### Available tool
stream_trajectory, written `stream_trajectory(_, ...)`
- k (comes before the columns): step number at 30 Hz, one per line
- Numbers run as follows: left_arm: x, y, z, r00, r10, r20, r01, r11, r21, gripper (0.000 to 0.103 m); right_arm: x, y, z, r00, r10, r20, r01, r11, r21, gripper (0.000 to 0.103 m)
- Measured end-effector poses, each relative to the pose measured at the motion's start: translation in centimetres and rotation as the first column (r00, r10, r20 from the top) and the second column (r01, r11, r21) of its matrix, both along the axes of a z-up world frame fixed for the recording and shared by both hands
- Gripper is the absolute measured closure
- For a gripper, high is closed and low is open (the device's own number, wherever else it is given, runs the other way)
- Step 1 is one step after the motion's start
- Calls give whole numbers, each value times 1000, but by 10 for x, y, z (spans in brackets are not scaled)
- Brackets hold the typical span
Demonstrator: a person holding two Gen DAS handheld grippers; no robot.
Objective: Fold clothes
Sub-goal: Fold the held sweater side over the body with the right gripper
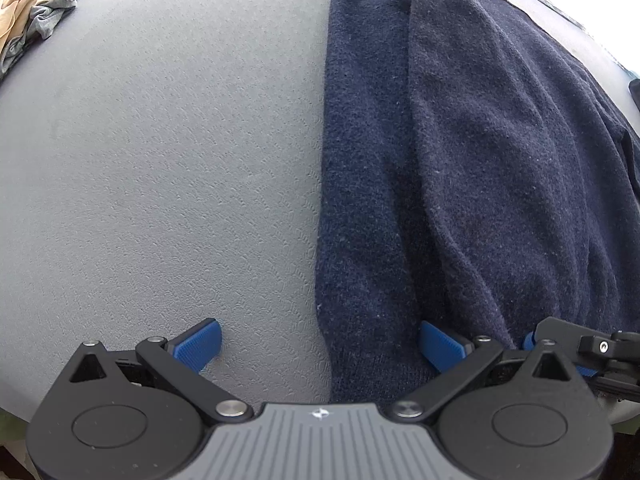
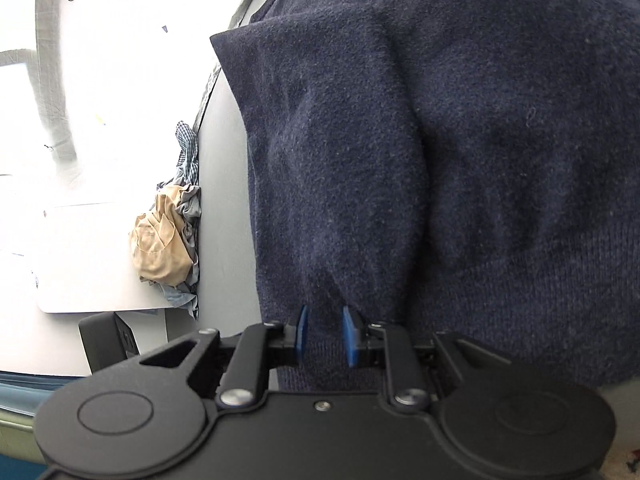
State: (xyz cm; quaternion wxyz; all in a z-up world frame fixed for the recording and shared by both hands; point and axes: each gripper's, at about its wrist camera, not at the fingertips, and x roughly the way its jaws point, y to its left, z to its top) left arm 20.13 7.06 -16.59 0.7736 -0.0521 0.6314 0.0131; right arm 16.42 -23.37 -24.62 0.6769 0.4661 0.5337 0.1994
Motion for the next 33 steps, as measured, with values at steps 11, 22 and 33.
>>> stream_trajectory(11,23,29,29,995,69,66,-66,996,-53,0,37,-22,2,995,-89,37,88,996,16,82)
stream_trajectory(22,167,-12,1,989,-29,147,22,999,48,0,125,-17,1,995,-57,83,58,998,-5,82)
stream_trajectory(33,315,-54,-35,994,-45,95,39,997,62,0,213,-14,-15,998,-39,56,37,999,32,89)
